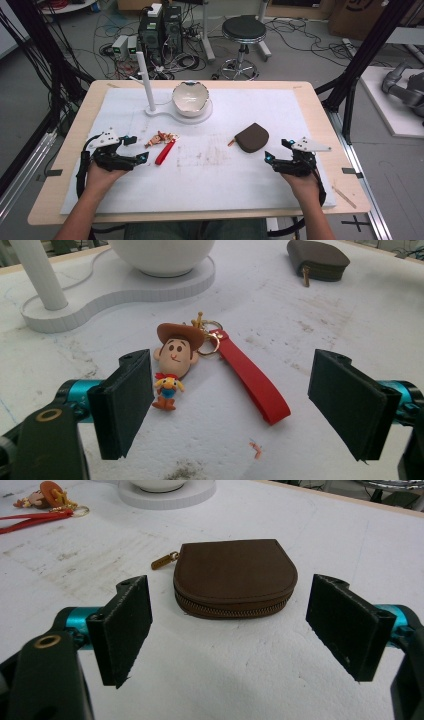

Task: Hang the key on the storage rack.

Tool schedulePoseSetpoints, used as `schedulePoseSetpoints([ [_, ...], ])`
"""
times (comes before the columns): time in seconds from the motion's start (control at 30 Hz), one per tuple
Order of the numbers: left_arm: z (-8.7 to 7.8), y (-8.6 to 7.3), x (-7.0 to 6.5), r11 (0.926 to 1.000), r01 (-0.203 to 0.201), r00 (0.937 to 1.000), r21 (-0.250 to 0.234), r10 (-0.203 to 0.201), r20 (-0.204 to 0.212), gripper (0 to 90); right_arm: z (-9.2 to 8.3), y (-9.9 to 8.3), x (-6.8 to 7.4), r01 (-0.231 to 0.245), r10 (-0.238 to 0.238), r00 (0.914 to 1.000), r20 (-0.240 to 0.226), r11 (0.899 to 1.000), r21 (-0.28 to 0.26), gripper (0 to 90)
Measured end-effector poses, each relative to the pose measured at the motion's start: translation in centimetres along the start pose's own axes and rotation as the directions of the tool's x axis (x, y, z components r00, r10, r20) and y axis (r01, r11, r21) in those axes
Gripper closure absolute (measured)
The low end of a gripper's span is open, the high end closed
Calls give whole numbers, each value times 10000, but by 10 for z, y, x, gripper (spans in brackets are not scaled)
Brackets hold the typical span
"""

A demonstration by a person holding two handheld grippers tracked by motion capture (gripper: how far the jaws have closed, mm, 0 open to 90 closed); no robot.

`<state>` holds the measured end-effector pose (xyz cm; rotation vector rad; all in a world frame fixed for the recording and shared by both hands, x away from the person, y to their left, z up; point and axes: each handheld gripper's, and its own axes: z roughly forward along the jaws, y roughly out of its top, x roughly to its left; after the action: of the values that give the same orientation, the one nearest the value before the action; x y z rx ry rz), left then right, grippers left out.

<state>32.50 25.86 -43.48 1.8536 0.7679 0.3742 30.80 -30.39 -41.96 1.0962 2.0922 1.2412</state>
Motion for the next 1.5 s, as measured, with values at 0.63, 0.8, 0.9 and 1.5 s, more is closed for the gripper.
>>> schedulePoseSetpoints([
  [0.63,42,17,22,9999,-29,9999,164,27,128,186,-20,-16,11,125,-126,9999,52,9997,201,185],
  [0.8,58,17,32,9975,104,9998,704,-115,157,186,-26,-21,11,155,-159,9998,122,9994,317,185],
  [0.9,67,18,34,9952,-69,9998,976,49,207,186,-30,-25,9,72,-79,9997,218,9994,345,185],
  [1.5,89,18,34,9630,-768,9962,2582,849,-202,262,-38,-32,6,-35,19,9993,370,9991,433,185],
])
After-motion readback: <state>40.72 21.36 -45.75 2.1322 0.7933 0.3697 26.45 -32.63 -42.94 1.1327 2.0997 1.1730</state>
